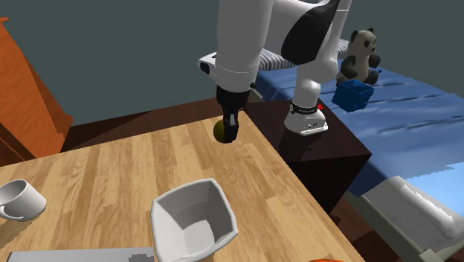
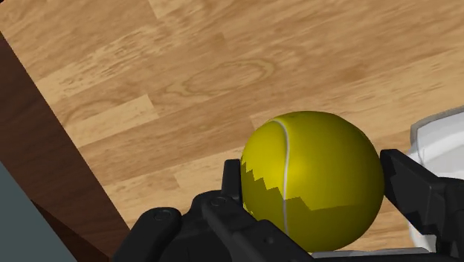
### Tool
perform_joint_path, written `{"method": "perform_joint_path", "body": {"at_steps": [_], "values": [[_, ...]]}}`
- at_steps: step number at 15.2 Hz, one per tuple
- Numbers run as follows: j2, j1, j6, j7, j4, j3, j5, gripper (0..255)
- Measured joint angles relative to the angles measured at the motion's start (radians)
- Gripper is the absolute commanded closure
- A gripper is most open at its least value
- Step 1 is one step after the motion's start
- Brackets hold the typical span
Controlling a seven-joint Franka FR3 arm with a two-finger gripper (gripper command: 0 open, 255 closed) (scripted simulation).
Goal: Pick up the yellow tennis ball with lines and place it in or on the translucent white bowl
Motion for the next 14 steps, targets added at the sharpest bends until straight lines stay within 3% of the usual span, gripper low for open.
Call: {"method": "perform_joint_path", "body": {"at_steps": [2, 6, 9, 14], "values": [[0.083, 0.018, -0.037, 0.054, 0.077, 0.018, -0.062, 255], [0.302, 0.123, -0.136, 0.179, 0.283, 0.016, -0.222, 255], [0.451, 0.235, -0.217, 0.232, 0.458, -0.017, -0.314, 255], [0.702, 0.473, -0.382, 0.254, 0.848, -0.094, -0.434, 255]]}}
